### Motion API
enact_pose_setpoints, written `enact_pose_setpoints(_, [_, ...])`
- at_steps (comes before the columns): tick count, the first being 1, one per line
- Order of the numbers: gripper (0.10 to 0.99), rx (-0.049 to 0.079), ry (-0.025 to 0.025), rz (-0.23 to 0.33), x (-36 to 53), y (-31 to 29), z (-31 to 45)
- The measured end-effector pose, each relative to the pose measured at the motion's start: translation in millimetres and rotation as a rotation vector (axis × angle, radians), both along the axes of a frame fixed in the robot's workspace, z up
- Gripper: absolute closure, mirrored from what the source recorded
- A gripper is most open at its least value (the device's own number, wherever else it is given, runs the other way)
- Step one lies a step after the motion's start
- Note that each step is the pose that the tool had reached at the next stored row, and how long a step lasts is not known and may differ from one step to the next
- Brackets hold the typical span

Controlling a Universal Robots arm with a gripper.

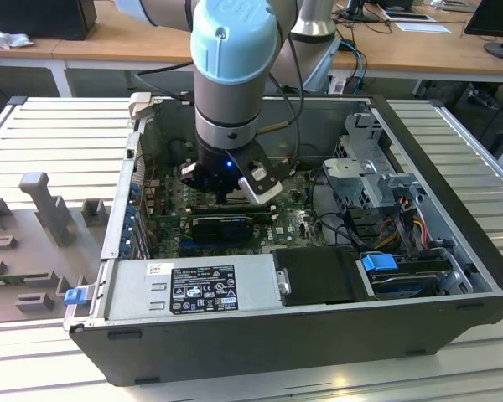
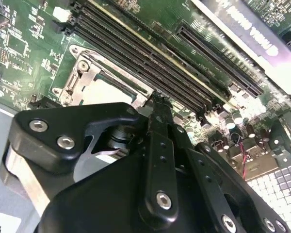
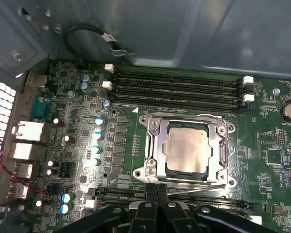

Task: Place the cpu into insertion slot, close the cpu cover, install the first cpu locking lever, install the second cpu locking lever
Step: 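Install the second cpu locking lever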

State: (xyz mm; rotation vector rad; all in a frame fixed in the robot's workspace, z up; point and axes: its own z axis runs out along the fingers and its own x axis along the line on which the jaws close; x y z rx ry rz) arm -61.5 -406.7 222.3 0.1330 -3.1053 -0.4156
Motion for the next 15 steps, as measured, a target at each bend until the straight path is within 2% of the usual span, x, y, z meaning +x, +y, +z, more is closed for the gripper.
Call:
enact_pose_setpoints(2, [0.98,0.017,0.0,0.0,-1.2,-4.9,-3.1])
enact_pose_setpoints(3, [0.98,0.021,-0.0001,0.0,-3.8,-4.9,-6.5])
enact_pose_setpoints(8, [0.98,0.022,0.0,0.0,-8.2,-4.9,-15.3])
enact_pose_setpoints(11, [0.98,0.023,0.0,0.0,-10.4,-4.7,-17.9])
enact_pose_setpoints(15, [0.98,0.031,0.0003,0.0,-10.6,-3.3,-21.0])
